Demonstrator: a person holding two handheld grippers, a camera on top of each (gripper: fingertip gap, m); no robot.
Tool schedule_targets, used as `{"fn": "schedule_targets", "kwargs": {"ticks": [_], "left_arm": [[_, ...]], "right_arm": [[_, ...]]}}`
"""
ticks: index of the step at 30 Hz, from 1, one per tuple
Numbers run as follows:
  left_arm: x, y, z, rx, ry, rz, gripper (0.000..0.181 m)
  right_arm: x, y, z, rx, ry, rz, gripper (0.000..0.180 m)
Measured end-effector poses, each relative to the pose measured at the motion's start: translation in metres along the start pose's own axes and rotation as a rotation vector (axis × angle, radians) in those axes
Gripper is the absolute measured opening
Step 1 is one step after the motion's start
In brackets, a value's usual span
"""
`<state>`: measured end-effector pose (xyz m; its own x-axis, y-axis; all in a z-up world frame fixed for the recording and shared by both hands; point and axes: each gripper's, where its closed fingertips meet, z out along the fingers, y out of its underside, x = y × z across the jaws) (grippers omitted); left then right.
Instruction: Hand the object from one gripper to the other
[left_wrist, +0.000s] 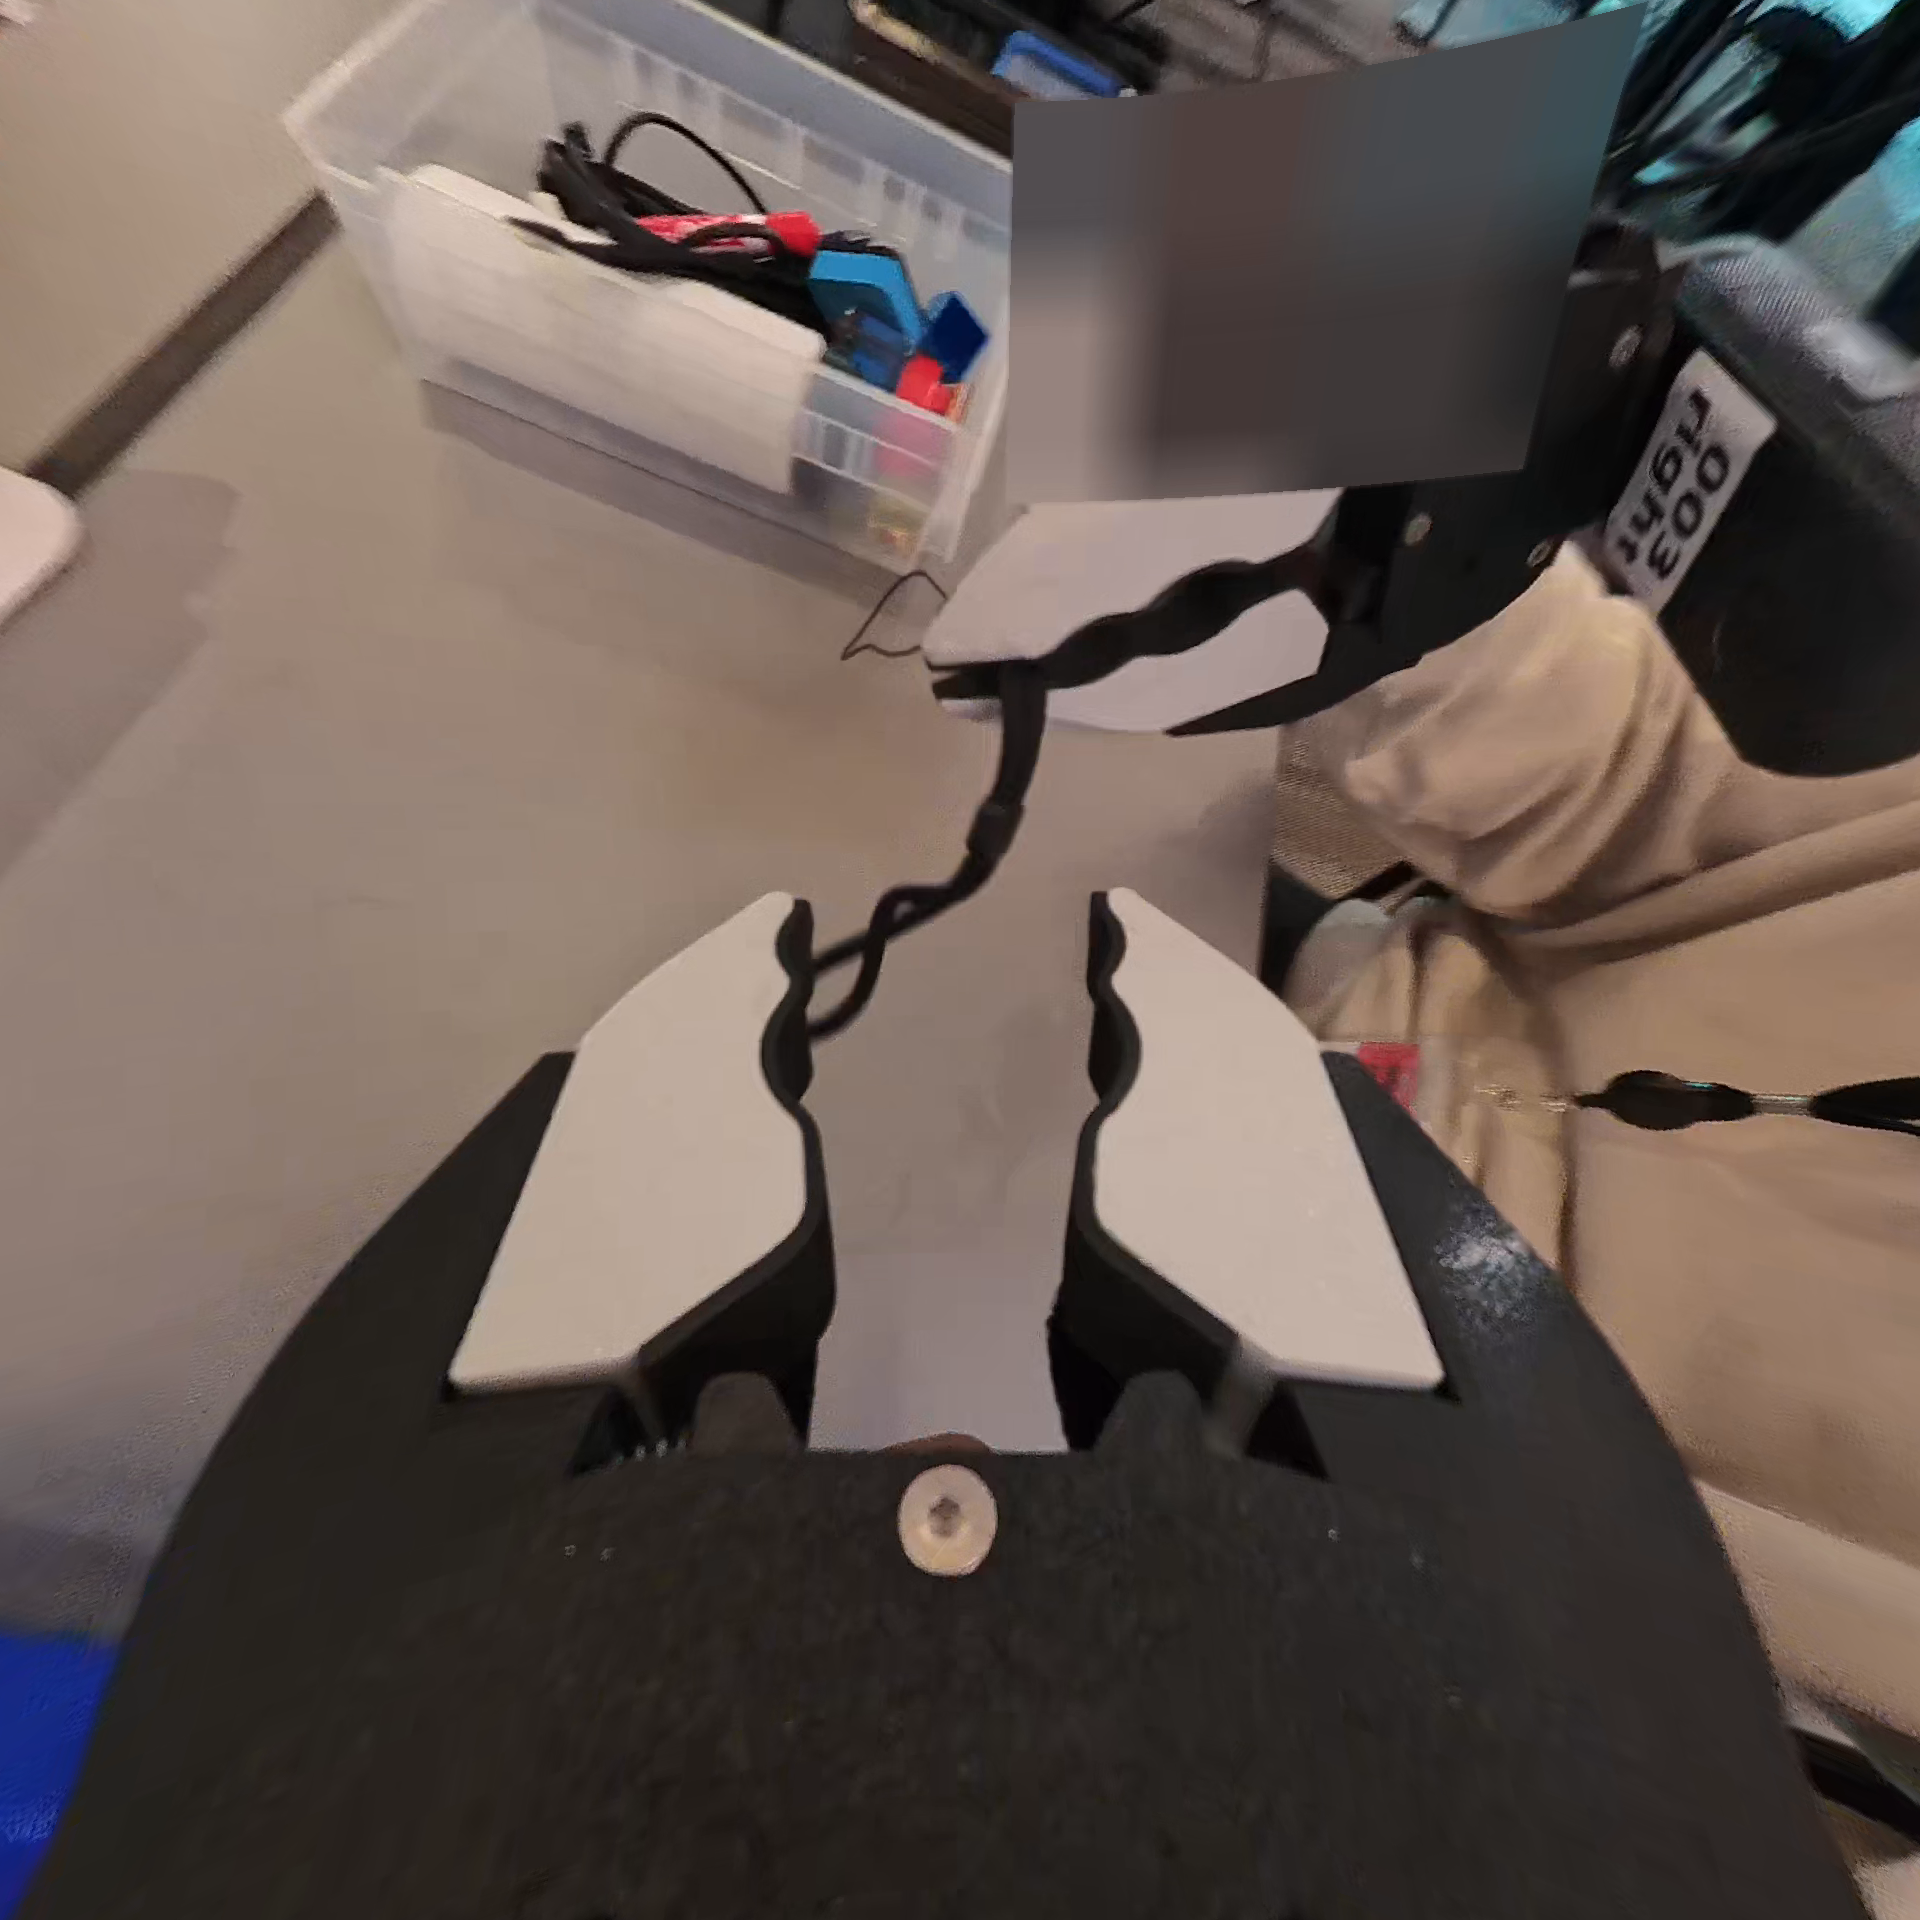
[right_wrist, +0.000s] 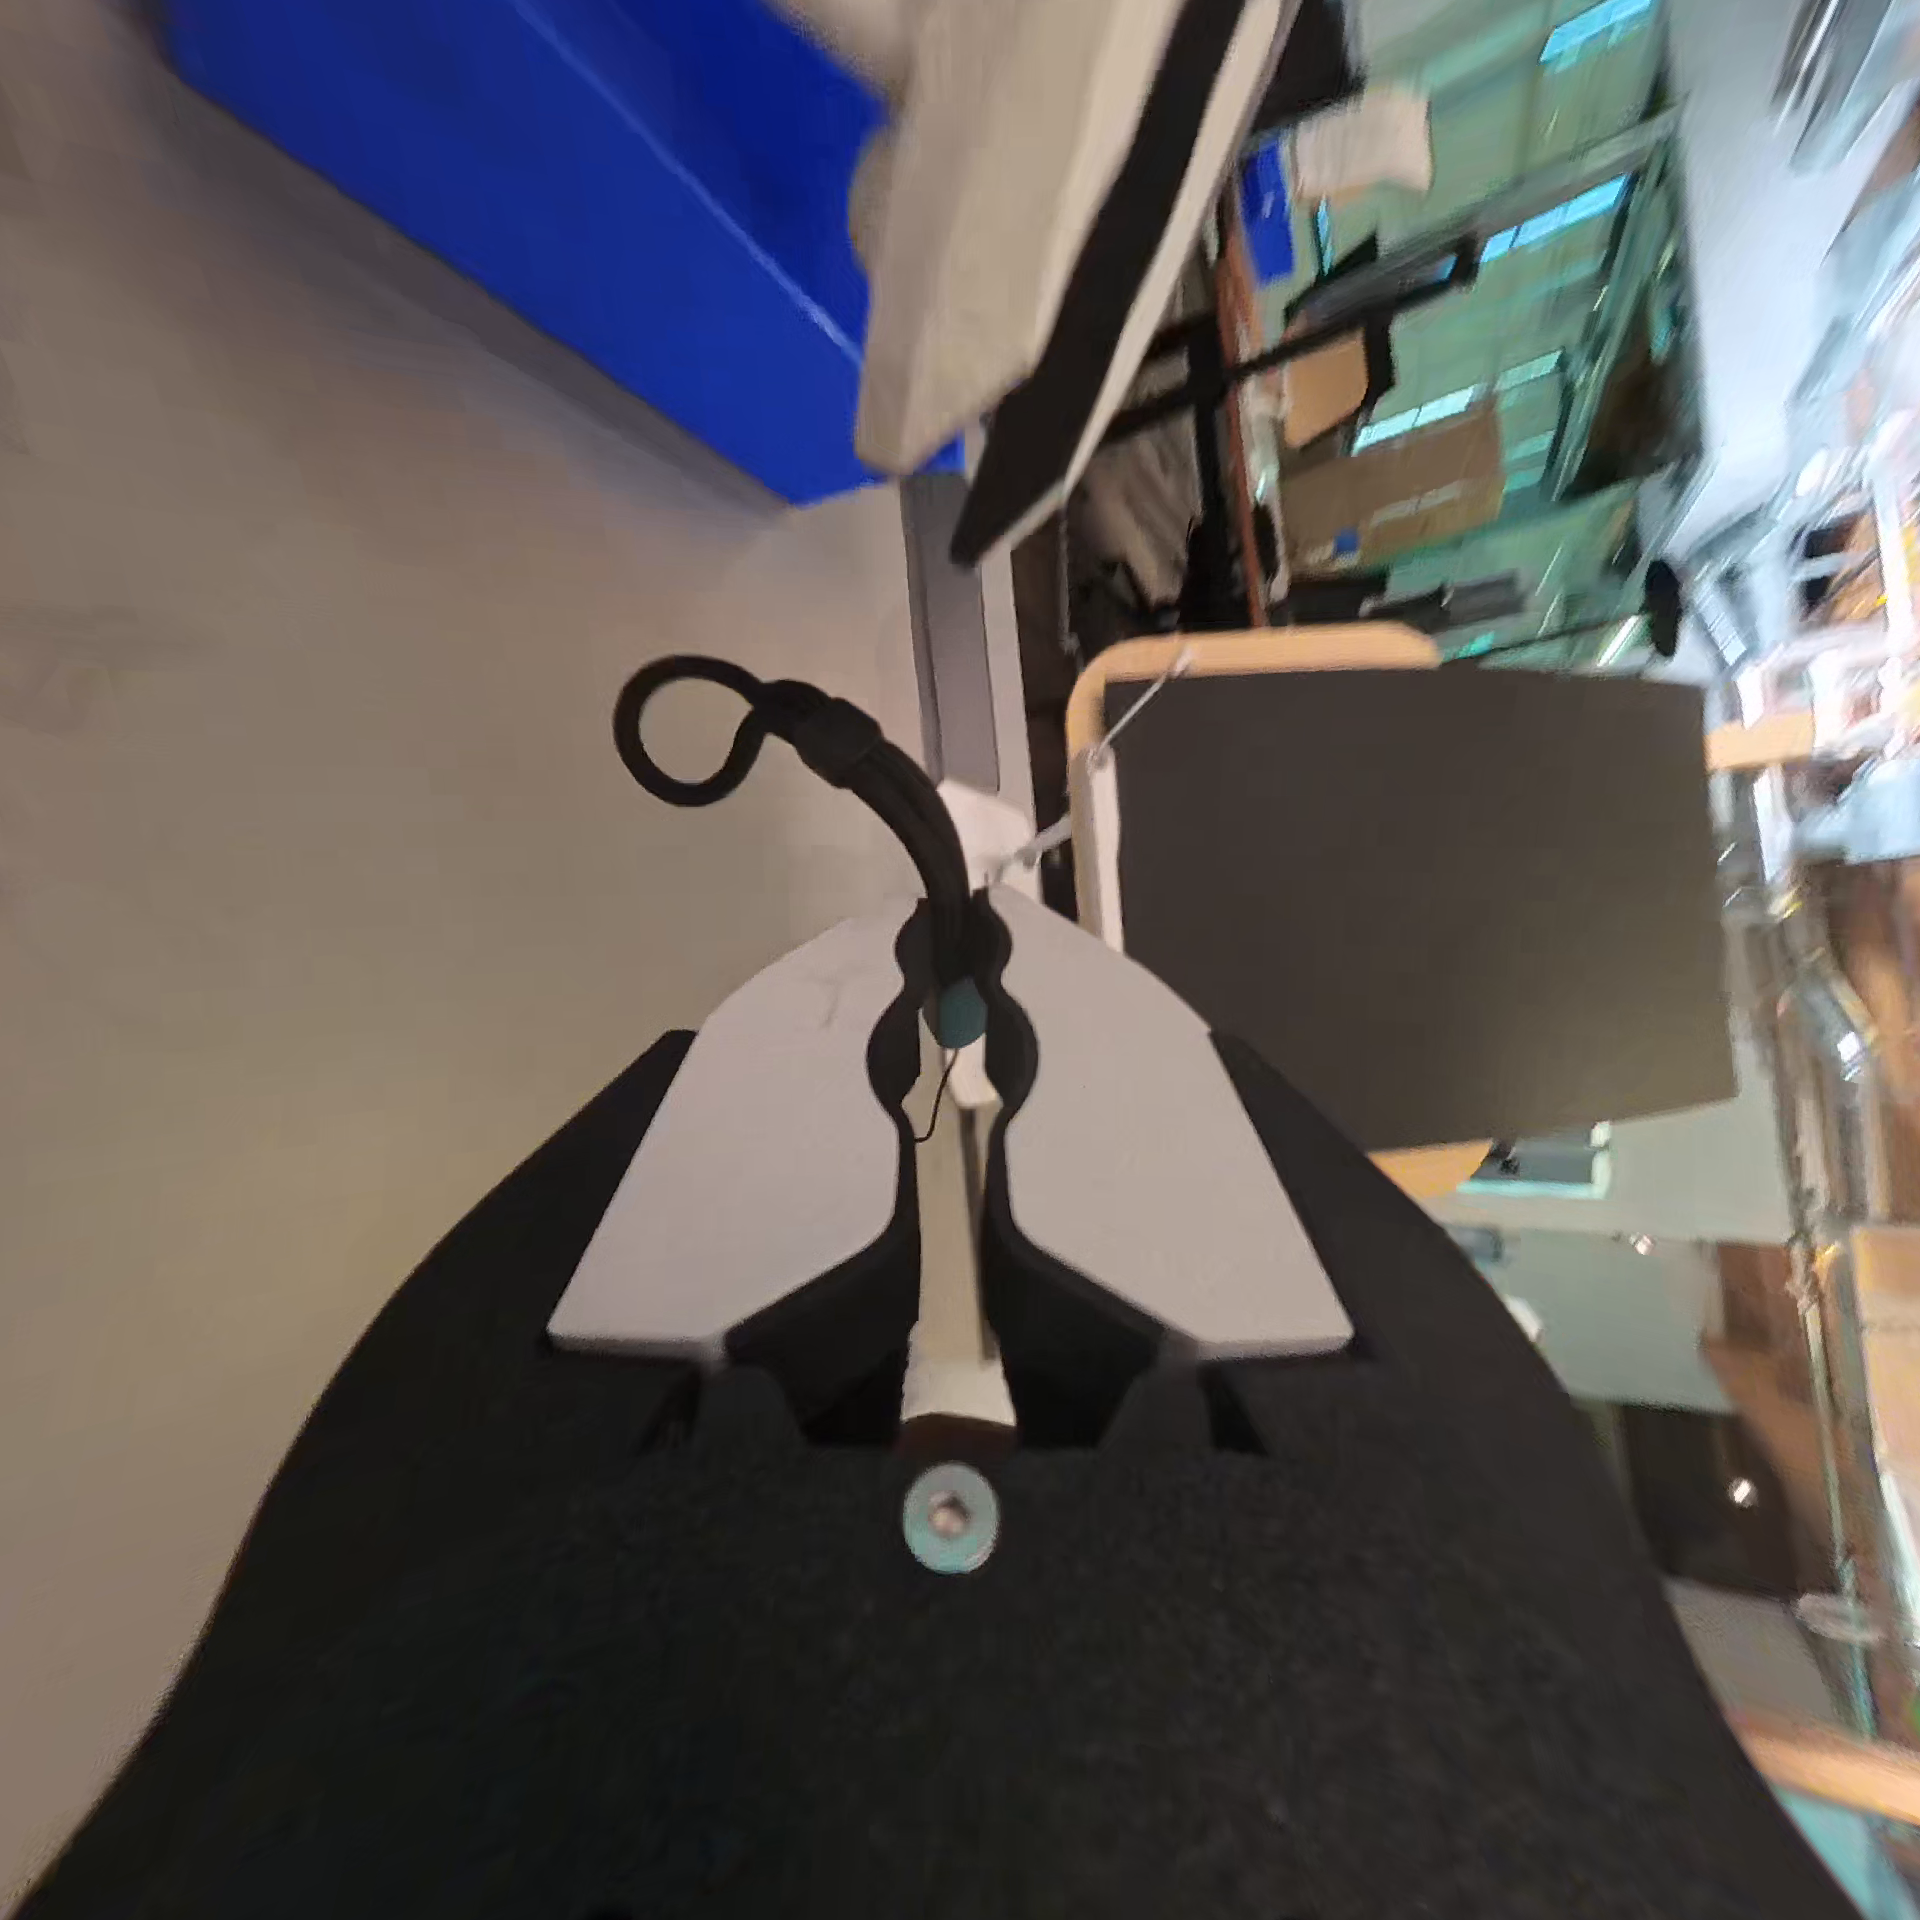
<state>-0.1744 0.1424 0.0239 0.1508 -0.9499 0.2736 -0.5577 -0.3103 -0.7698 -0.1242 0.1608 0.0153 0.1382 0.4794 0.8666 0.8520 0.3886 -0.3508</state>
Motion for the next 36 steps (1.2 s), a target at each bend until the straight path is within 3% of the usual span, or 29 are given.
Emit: {"fn": "schedule_targets", "kwargs": {"ticks": [2, 6, 11, 13, 14, 16, 19, 21, 23, 26, 29, 32, 36], "left_arm": [[-0.001, 0.002, 0.003, 0.026, 0.069, -0.036, 0.058], [0.006, 0.009, 0.003, 0.042, 0.197, -0.077, 0.058], [0.012, 0.028, 0.015, -0.045, 0.185, -0.048, 0.054], [0.012, 0.029, 0.02, -0.049, 0.196, -0.058, 0.039], [0.013, 0.029, 0.021, -0.042, 0.217, -0.069, 0.013], [0.012, 0.031, 0.024, -0.039, 0.242, -0.108, 0.005], [-0.003, 0.031, 0.026, -0.007, 0.17, -0.109, 0.005], [-0.017, 0.029, 0.026, 0.025, 0.078, -0.068, 0.005], [-0.043, 0.028, 0.025, 0.04, -0.105, -0.032, 0.005], [-0.086, 0.013, 0.01, 0.163, -0.454, -0.009, 0.005], [-0.102, 0.005, -0.003, 0.245, -0.649, -0.025, 0.005], [-0.104, 0.003, -0.006, 0.249, -0.724, -0.023, 0.005], [-0.096, 0.0, 0.002, 0.256, -0.685, -0.031, 0.005]], "right_arm": [[0.001, -0.012, -0.002, 0.052, 0.023, -0.054, 0.007], [-0.004, -0.025, 0.0, 0.099, 0.017, -0.112, 0.006], [-0.004, -0.035, 0.005, 0.097, 0.042, -0.168, 0.007], [-0.007, -0.039, 0.008, 0.103, 0.031, -0.18, 0.006], [-0.009, -0.038, 0.011, 0.099, 0.024, -0.179, 0.006], [-0.011, -0.036, 0.016, 0.096, 0.022, -0.162, 0.007], [-0.017, -0.022, 0.024, 0.087, -0.053, 0.026, 0.008], [-0.016, -0.009, 0.028, 0.086, -0.106, 0.18, 0.025], [-0.007, 0.008, 0.032, 0.078, -0.116, 0.337, 0.031], [0.0, 0.029, 0.039, 0.079, -0.152, 0.602, 0.054], [-0.006, 0.033, 0.049, 0.122, -0.24, 0.854, 0.056], [-0.011, 0.02, 0.059, 0.252, -0.309, 1.066, 0.056], [-0.021, 0.002, 0.079, 0.344, -0.332, 1.245, 0.057]]}}
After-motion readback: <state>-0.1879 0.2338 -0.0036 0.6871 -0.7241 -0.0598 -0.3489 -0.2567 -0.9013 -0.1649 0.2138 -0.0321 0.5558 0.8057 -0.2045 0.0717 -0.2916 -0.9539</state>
